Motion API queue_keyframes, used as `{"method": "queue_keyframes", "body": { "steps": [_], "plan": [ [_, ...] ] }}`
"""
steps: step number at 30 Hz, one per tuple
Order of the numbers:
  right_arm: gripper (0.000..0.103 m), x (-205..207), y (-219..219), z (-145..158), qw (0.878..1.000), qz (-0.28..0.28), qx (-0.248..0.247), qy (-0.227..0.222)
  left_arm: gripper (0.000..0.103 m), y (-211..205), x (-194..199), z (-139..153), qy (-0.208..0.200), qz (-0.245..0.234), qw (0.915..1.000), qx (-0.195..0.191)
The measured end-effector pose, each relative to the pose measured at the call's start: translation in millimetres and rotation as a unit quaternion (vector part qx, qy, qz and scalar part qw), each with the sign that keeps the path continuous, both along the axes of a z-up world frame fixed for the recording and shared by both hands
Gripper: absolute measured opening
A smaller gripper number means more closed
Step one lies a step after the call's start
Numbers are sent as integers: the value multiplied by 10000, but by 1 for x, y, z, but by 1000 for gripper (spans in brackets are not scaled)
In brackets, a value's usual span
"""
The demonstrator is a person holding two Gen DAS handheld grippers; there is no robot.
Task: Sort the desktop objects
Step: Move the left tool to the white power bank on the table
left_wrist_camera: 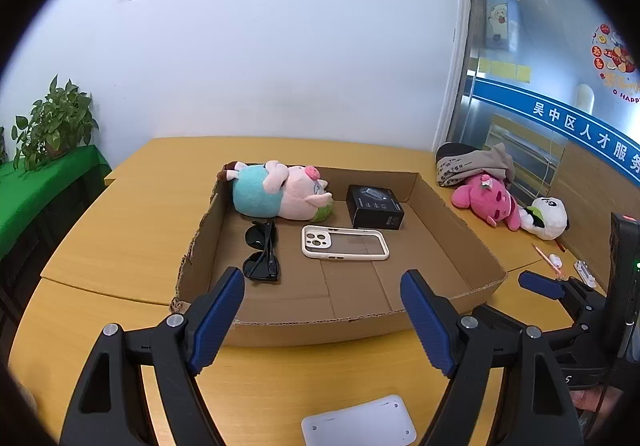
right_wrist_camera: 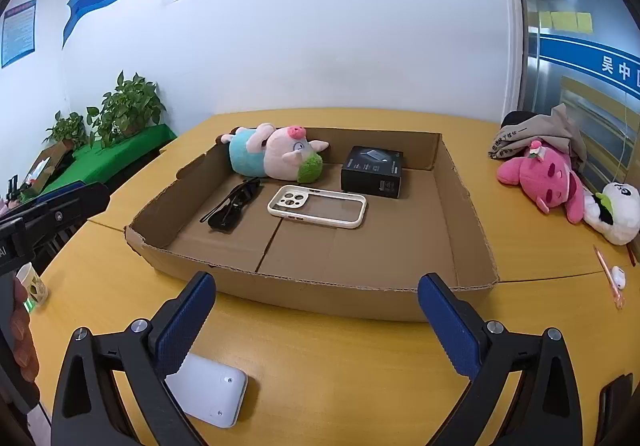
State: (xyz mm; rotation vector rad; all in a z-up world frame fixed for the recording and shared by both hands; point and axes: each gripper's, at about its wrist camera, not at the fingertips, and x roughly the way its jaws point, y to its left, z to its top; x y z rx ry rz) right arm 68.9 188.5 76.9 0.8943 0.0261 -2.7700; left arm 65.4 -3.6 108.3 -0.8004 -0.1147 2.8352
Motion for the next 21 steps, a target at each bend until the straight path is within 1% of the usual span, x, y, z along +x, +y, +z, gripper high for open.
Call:
{"method": "queue_keyframes", "body": {
  "steps": [3,5,10,17,19,21],
  "plan": [
    [103,-1,3,0,10000,-41,-3,-57,80,5,-2,-3,-51,-66,10000,19],
    [103,0,6,1,9999,-80,63,-19,80,9,-4,-5,-76,-100,9999,38],
    [103,2,12,0,9999,-121,84,-20,80,16,-5,-8,-133,-160,9998,-51],
    [103,5,16,-2,9999,-119,82,-50,80,19,-5,-12,-188,-183,9996,-58],
    [103,5,16,-4,9999,-110,79,-66,80,18,-4,-14,-220,-197,9996,-8],
    [103,5,17,-5,9999,-90,54,-97,80,14,-2,-19,-308,-202,9992,128]
  ]
}}
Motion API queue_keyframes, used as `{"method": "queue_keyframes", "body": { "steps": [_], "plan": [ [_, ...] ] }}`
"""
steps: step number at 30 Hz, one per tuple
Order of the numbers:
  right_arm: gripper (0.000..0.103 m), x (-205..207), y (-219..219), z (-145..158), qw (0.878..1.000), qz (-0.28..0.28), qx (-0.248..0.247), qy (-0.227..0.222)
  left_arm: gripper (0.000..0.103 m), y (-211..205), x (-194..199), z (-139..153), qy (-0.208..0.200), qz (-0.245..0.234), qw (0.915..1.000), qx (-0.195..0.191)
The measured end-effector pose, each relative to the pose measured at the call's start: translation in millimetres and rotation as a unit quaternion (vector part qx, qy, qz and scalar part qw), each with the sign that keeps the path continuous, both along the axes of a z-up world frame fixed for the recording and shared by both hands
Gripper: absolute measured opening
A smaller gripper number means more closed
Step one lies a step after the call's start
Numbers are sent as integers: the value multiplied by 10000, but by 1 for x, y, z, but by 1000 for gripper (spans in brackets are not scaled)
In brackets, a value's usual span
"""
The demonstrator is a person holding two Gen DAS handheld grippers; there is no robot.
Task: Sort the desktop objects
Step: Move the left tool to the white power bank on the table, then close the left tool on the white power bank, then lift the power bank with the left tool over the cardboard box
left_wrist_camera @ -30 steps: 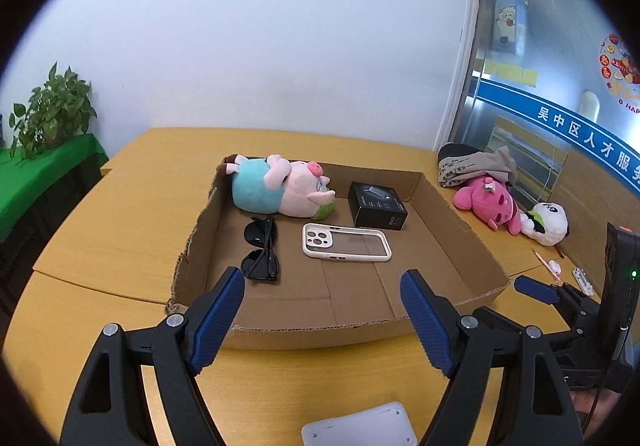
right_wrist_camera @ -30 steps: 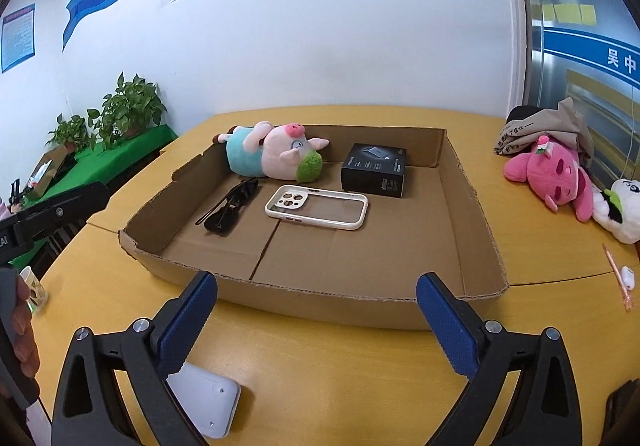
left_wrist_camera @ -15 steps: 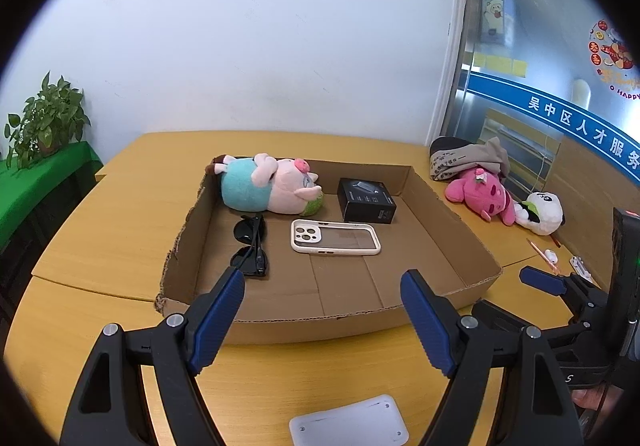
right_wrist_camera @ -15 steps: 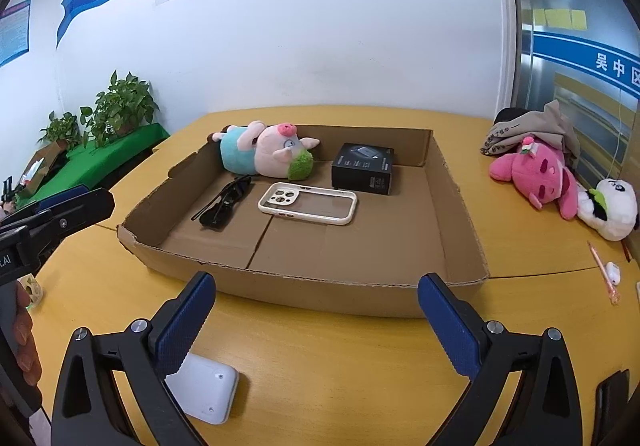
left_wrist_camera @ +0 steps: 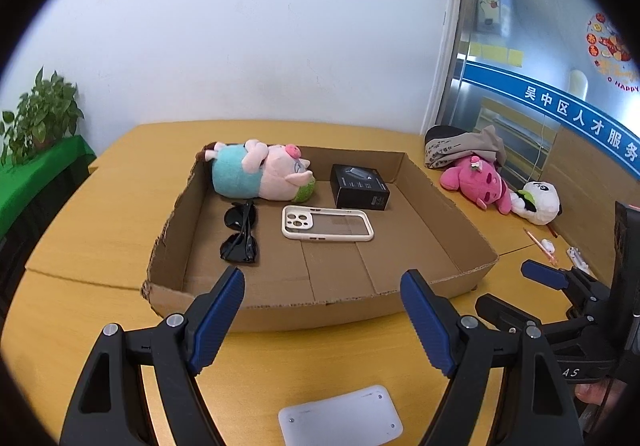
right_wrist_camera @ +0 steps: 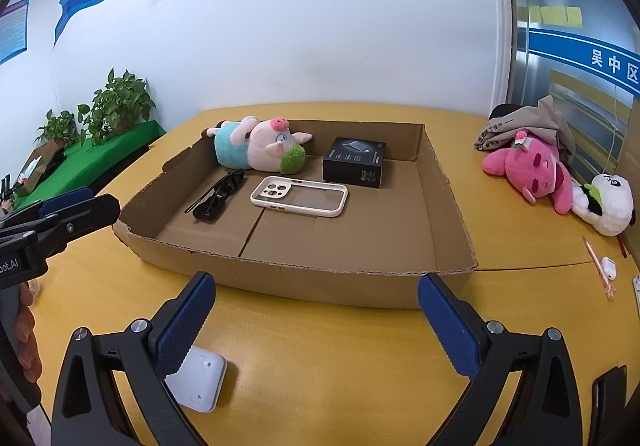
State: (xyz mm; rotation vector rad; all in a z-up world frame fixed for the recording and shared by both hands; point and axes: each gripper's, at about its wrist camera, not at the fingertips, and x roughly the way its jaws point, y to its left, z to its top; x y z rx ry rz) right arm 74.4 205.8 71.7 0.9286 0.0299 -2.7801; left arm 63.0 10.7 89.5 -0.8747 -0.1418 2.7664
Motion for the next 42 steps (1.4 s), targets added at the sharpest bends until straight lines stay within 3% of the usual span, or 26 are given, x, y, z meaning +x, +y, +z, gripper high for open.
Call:
{"method": "queue_keyframes", "body": {
  "steps": [6,8,13,17,24,26,27,28,29,31,35,42],
  "plan": [
    [103,19,-11,-13,9954,957,-52,-28,80,-14,13,-30,-501,-117,9985,210],
    [103,26,-19,-32,9890,1442,-16,-320,80,-19,17,-46,-767,-227,9962,358],
    [103,31,-45,-76,9693,2194,-9,-1109,80,-30,20,-87,-1474,-389,9846,856],
    [103,31,-69,-97,9587,2508,110,-1338,80,-38,18,-112,-1906,-407,9738,1174],
    [103,23,-87,-119,9522,2700,323,-1388,70,-37,15,-138,-2216,-564,9578,1742],
    [102,21,-90,-119,9522,2727,324,-1336,59,-35,14,-141,-2236,-569,9560,1813],
    [99,21,-91,-119,9530,2715,397,-1287,42,-35,13,-142,-2262,-543,9554,1820],
    [98,20,-93,-120,9549,2641,527,-1249,37,-36,12,-144,-2269,-480,9556,1821],
    [92,19,-93,-120,9575,2543,641,-1205,37,-39,12,-145,-2272,-442,9545,1881],
    [90,18,-90,-119,9593,2487,613,-1189,35,-43,13,-147,-2261,-422,9521,2017],
    [80,26,-89,-118,9634,2369,648,-1078,35,-42,15,-144,-2229,-332,9554,1908],
    [74,31,-86,-115,9664,2233,512,-1164,35,-38,15,-139,-2183,-284,9596,1754]
  ]
}}
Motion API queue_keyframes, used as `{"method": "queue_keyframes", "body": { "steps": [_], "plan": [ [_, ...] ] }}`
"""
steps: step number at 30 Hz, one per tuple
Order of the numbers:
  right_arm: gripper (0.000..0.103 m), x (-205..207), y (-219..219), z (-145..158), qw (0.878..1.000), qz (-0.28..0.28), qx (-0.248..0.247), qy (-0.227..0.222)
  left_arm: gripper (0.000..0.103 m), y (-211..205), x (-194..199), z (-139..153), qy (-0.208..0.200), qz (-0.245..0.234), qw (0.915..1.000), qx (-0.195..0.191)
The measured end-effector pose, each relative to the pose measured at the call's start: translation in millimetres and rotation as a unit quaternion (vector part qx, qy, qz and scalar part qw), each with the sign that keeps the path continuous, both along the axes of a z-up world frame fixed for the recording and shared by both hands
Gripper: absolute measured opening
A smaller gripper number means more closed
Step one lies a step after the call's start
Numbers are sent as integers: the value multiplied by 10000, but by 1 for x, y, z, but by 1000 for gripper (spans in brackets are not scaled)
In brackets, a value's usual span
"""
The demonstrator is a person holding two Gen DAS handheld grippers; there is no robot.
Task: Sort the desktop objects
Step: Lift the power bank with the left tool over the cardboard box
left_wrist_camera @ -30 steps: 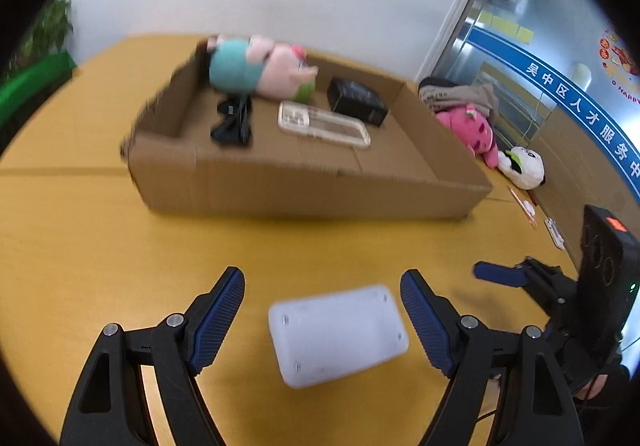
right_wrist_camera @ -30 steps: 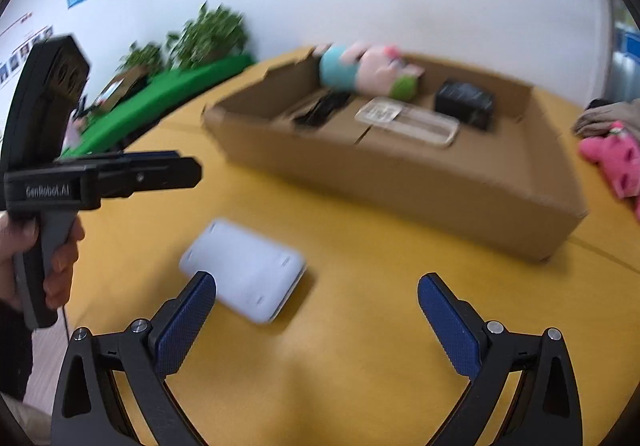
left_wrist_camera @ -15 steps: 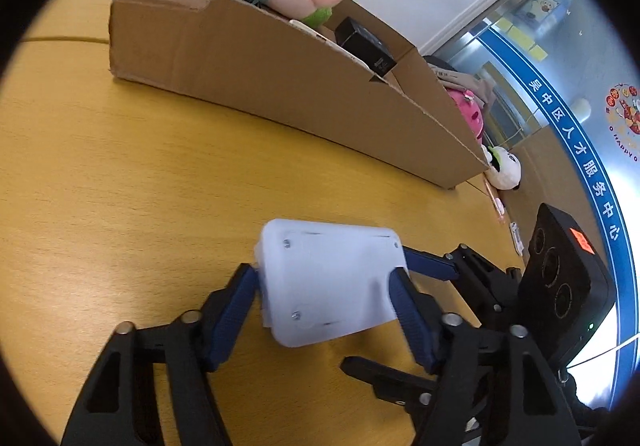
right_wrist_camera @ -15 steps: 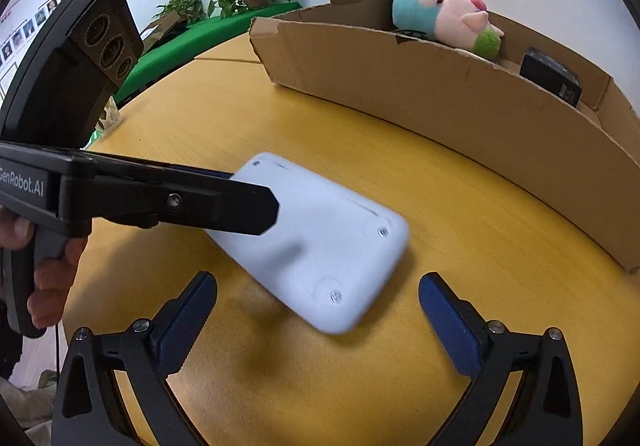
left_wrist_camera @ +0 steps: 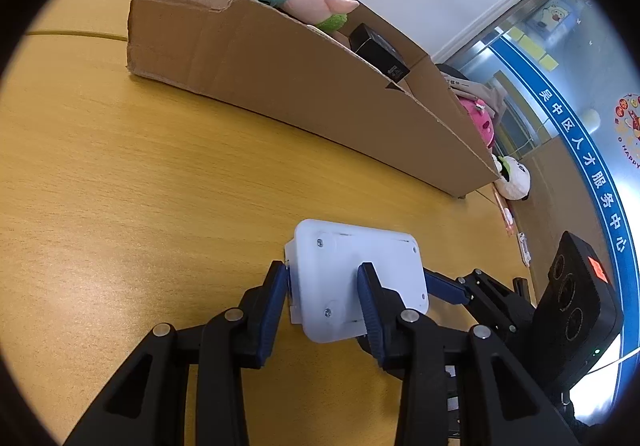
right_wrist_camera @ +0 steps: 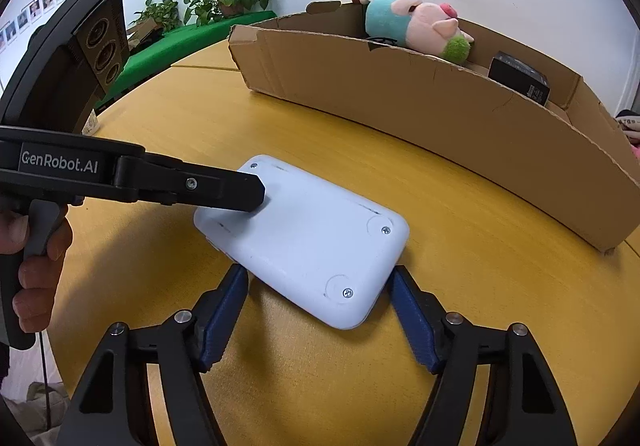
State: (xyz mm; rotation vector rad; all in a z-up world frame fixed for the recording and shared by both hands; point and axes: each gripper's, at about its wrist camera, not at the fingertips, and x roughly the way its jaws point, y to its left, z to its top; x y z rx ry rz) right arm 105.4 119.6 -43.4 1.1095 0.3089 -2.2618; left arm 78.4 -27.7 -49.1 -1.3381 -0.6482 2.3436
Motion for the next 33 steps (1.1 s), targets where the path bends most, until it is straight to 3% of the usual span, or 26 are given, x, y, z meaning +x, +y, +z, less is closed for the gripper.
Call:
{"method": "queue_keyframes", "body": {
  "steps": [9,23,33],
  "plan": [
    [71,5,2,18,9998,-58,-110,160,35,0,1,24,285,-19,9996,-85],
    [71,-1,8,70,9971,-163,-257,697,35,9,-5,83,934,-76,9954,-185],
    [71,-24,8,98,9939,-224,-250,1053,35,15,-34,116,1282,-162,9912,-302]
  ]
}}
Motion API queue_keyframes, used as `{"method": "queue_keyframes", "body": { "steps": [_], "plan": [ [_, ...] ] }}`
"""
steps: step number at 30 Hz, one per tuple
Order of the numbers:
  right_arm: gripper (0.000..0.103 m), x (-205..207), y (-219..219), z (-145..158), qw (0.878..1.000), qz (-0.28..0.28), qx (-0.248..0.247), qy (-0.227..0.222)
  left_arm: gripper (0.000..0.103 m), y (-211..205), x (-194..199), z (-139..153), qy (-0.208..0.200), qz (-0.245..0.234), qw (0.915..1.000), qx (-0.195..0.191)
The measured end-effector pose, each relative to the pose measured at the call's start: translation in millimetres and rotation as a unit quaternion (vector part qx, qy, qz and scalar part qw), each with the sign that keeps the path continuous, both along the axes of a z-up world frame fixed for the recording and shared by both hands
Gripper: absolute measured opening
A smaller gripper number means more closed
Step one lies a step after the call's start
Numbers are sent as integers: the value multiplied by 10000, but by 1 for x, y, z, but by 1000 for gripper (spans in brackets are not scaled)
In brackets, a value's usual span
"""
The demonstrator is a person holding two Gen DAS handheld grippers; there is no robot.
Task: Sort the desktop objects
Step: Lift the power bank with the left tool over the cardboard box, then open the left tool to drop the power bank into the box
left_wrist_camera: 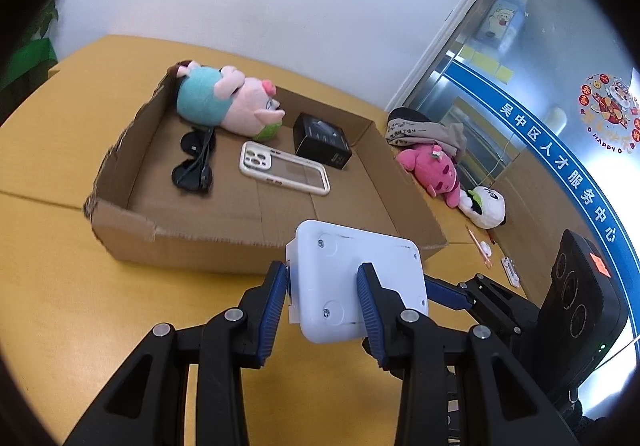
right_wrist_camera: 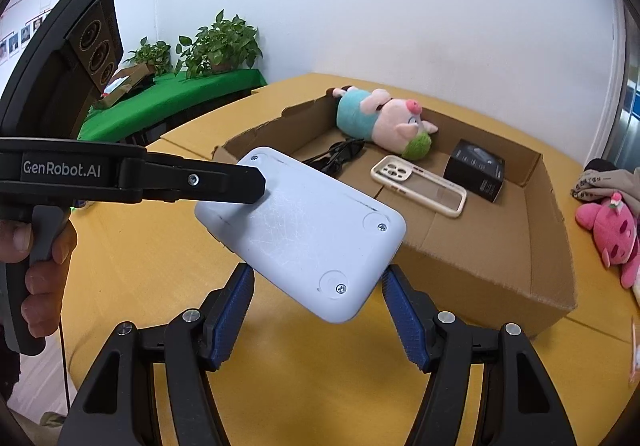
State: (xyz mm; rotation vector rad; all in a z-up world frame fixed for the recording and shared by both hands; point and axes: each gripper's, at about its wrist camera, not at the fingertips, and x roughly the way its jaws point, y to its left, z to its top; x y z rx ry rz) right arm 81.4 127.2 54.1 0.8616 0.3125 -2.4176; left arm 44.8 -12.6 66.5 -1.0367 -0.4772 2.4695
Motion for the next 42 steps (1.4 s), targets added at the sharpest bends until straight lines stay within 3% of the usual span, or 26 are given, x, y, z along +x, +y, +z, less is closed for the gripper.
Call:
{"method": "queue_keyframes", "body": {
  "steps": [9,15,20,32,39,42],
  "plan": [
    [71,-43,-6,11,9999,68,55,112,35,-7,-41,10,144,101,9998,-44],
    [71,-82,-19,4,9999,136,69,-43,35,-22,-76,-1,-21,170,9998,-48],
    [71,-111,-31,-13,9993,129,-10,-362,35,-35,-98,-19,-265,267,9993,-11],
    [71,-139,-59,-46,9942,271,1,-1039,35,-56,-112,-47,-679,544,9960,-183],
    [73,-156,-63,-57,9846,188,-119,-1736,34,-50,-117,-53,-829,639,9926,-621],
    [76,-151,-57,-54,9842,115,-215,-1752,37,-50,-111,-47,-725,616,9942,-510]
  ]
}}
